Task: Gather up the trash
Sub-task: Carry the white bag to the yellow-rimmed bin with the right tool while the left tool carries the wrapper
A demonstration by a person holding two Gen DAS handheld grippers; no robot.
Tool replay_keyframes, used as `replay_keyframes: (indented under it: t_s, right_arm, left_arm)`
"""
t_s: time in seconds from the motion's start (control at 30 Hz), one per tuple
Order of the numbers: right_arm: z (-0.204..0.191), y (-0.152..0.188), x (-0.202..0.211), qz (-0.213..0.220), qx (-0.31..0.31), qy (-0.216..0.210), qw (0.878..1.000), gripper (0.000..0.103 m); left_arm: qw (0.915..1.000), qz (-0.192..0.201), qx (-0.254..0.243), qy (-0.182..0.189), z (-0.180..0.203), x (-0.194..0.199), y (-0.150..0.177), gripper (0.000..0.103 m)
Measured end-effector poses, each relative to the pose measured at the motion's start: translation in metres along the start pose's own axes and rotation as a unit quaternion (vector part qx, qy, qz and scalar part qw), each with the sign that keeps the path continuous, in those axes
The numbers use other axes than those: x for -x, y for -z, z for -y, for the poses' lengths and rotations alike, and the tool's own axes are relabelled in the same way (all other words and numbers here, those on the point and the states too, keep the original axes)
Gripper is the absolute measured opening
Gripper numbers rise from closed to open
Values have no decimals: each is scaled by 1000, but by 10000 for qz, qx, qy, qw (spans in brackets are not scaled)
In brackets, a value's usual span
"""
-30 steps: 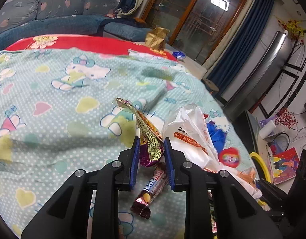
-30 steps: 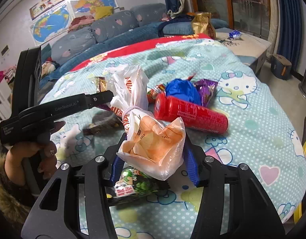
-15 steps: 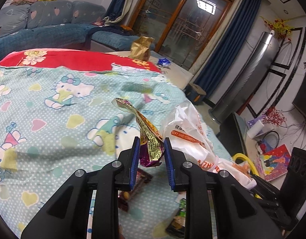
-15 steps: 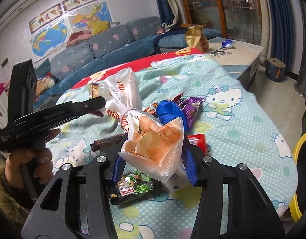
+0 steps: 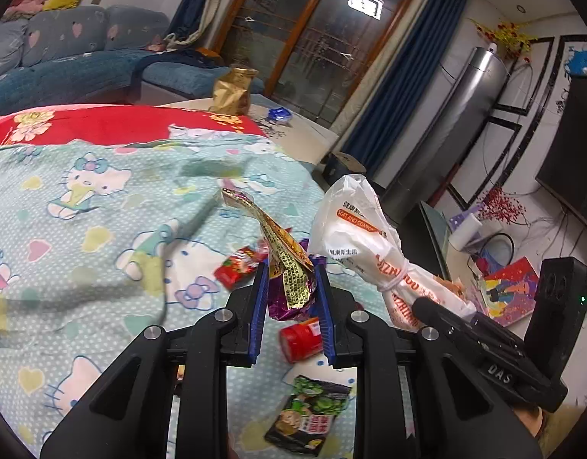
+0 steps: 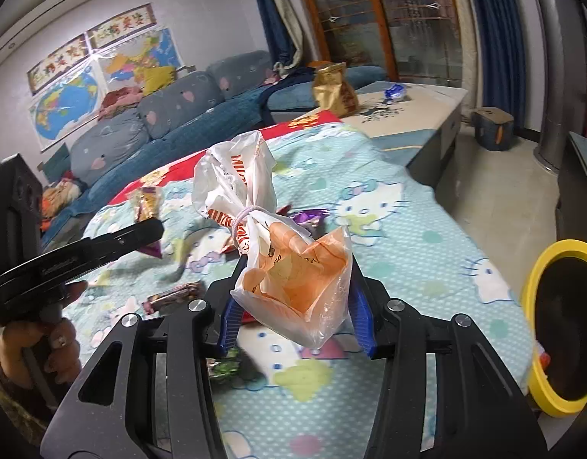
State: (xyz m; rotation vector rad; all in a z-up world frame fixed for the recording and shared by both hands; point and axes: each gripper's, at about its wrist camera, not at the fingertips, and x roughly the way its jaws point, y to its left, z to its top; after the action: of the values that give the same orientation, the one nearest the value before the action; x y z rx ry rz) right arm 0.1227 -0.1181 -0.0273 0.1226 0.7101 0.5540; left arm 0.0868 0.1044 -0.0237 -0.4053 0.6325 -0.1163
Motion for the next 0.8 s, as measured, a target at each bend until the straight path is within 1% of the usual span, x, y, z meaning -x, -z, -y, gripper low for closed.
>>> replay_keyframes:
  t_s: [0.43,0.8]
  right_arm:
    - [39,-2,18,187,-282,430,9985,40]
    - [66,-2,38,361,-471,827,9948,40]
  left_arm:
    - [9988,-110,-377,304,36,-13,3,23]
    - [9953,-200,-723,612,73,-23,7,23]
